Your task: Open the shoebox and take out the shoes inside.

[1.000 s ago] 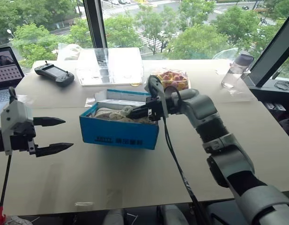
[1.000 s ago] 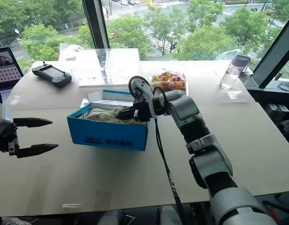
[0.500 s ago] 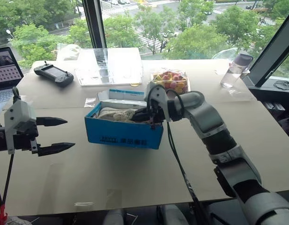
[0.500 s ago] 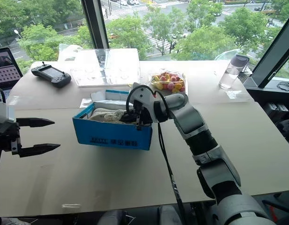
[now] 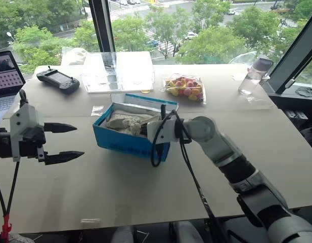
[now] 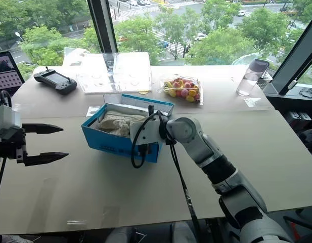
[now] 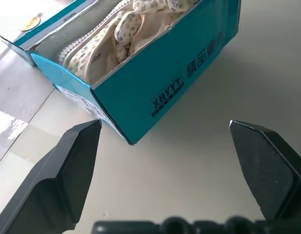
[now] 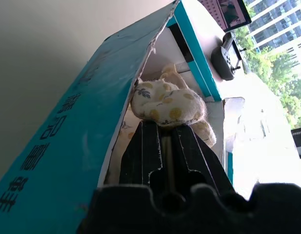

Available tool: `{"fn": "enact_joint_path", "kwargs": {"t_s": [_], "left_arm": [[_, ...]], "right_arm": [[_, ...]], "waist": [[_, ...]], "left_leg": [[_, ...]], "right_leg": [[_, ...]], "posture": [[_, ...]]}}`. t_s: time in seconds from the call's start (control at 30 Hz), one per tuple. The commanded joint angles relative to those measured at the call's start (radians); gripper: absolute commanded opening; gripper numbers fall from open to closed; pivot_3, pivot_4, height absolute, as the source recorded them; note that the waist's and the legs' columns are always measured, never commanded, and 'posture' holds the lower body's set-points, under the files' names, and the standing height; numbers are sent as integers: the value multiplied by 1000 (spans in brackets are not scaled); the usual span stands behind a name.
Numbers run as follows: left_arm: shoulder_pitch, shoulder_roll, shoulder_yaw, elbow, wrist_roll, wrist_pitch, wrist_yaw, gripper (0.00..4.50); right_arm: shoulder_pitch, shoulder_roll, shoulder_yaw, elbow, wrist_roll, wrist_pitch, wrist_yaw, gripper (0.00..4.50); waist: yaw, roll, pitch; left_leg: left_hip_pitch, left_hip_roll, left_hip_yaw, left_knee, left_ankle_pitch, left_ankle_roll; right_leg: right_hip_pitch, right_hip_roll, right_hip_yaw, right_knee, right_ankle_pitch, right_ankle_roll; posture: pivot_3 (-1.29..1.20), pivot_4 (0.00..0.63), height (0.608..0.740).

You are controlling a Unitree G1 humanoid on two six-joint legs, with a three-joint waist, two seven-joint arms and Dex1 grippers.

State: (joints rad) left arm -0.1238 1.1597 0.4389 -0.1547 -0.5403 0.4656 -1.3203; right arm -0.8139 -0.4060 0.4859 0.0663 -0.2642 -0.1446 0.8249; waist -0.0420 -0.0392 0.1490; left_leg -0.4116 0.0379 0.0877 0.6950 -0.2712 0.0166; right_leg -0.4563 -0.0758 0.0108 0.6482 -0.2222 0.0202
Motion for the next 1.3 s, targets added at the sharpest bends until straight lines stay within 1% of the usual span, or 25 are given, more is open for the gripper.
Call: {"fn": "enact_joint_path", "kwargs": {"t_s": [0.03, 0.13, 0.27, 0.33, 0.37, 0.4, 0.53, 0.67, 0.73, 0.8, 0.9, 1.0, 1.03, 1.07, 1.1, 1.13, 1.17, 1.23, 1.27, 1.3], "left_arm": [[-24, 23, 7, 1, -6, 7, 0, 4500], [-31, 23, -1, 5, -5, 6, -1, 4500], [-49, 23, -18, 15, -1, 4, -1, 4500], [-57, 23, -27, 21, 1, 1, -1, 4500], [-61, 22, -31, 21, 2, 0, 0, 4500], [-64, 21, -35, 20, 1, 1, 2, 4500], [-71, 19, -42, 28, 4, -4, -1, 4500], [-78, 18, -48, 34, 8, -8, 0, 4500], [-81, 17, -49, 34, 6, -7, -1, 4500], [-80, 18, -48, 35, 5, -7, -4, 4500], [-84, 18, -53, 41, 6, -10, -7, 4500], [-100, 16, -67, 54, 10, -16, -6, 4500], [-103, 16, -70, 57, 10, -18, -9, 4500], [-106, 16, -72, 59, 11, -21, -12, 4500], [-108, 16, -74, 61, 12, -22, -14, 4500], [-114, 15, -80, 66, 14, -25, -14, 4500], [-124, 14, -88, 73, 17, -27, -13, 4500], [-136, 13, -98, 80, 19, -30, -15, 4500], [-139, 12, -100, 80, 16, -29, -16, 4500], [-141, 12, -103, 80, 16, -29, -18, 4500]], "right_arm": [[-14, -3, -55, -16, -66, -112, -130, 34], [-30, -12, -62, 28, -137, -191, -225, 34], [-59, -9, -94, 56, -155, -234, -303, 34], [-53, -14, -77, 68, -150, -203, -260, 34], [-41, -41, -41, 87, -197, -252, -254, 34], [-28, -56, -28, 100, -219, -282, -265, 34], [-61, -42, -79, 107, -241, -302, -354, 34], [-22, -70, -16, 118, -297, -382, -340, 34], [-55, -56, -99, 104, -273, -409, -435, 34], [-86, -51, -150, 96, -276, -413, -500, 34], [-21, -79, -85, 90, -301, -455, -443, 34], [-44, -68, -132, 70, -239, -444, -443, 34], [-34, -72, -110, 50, -182, -441, -372, 34], [-9, -94, -64, 32, -159, -455, -290, 34], [10, -109, -32, 20, -143, -464, -229, 34], [41, -118, -17, 2, -115, -472, -196, 34], [46, -118, -29, 1, -109, -479, -206, 34], [-40, -106, -120, 49, -143, -465, -306, 34], [-57, -103, -136, 63, -163, -461, -327, 34], [-48, -109, -119, 68, -192, -464, -320, 34]], "waist": [[-2, 0, 0], [-1, 0, 0], [-1, 0, 0], [-1, 0, 0], [-1, 0, 0], [-1, 0, 0], [-1, 0, 0], [-2, 0, 0], [-2, 0, 0], [-4, 0, 0], [-2, -1, 0], [-1, -1, 0], [-1, -1, 0], [-1, -1, 0], [-1, -1, 0], [-1, -1, 0], [-1, -1, 0], [-2, 0, 1], [-4, 0, 1], [-7, -1, 1]], "left_leg": [[0, 0, 0, 0, 0, 0], [1, 0, 0, 0, 0, 0], [1, 0, 0, 0, 0, 0], [0, 0, 0, 0, 0, 0], [0, 0, 0, 0, 0, 0], [0, 0, 0, 0, 1, -1], [0, 0, 0, 0, 0, 0], [0, 0, 0, 0, 0, 0], [0, 0, 0, 0, 0, 1], [-1, 0, 0, 0, 0, 0], [0, 0, 0, 0, 2, -4], [0, 0, 0, 0, 1, -2], [0, 0, 0, 0, 0, 0], [-1, 0, 0, 1, 0, 1], [0, 0, 0, 1, 0, 1], [0, 0, 0, 1, 0, 1], [0, 0, -1, 1, -1, 1], [2, 0, -1, 1, -1, 2], [0, 0, -1, 1, -1, 2], [0, 0, -1, 1, -1, 2]], "right_leg": [[0, 0, 0, 0, 0, 0], [0, 0, 0, 0, 0, 0], [0, 0, 0, 0, 0, 0], [0, 0, 0, 0, 0, 0], [0, 0, 0, 0, 0, 0], [0, 0, 0, 0, 0, 0], [0, 0, 0, -1, 0, 0], [0, 0, 1, 0, 0, 0], [0, 0, 1, 0, 0, 0], [-1, 0, 1, 0, 0, 0], [0, 0, 1, 0, 0, 0], [0, 0, 1, 0, 0, 0], [0, 0, 1, 0, 0, 0], [0, 0, 1, 0, 0, 0], [0, 0, 1, 0, 0, 0], [0, 0, 1, 0, 0, 0], [1, 0, 1, 0, 0, 0], [2, 0, 0, 0, 0, 0], [0, 0, 2, 0, 0, 0], [-1, 0, 3, 0, 0, 1]], "posture": [[0, 150, 740], [0, 150, 740], [0, 150, 740], [0, 150, 740], [0, 150, 740], [0, 150, 740], [0, 150, 740], [0, 150, 740], [0, 150, 740], [0, 150, 740], [0, 150, 740], [0, 150, 740], [0, 150, 740], [0, 150, 740], [0, 150, 740], [0, 150, 740], [0, 150, 740], [0, 150, 740], [0, 150, 740], [0, 150, 740]]}}
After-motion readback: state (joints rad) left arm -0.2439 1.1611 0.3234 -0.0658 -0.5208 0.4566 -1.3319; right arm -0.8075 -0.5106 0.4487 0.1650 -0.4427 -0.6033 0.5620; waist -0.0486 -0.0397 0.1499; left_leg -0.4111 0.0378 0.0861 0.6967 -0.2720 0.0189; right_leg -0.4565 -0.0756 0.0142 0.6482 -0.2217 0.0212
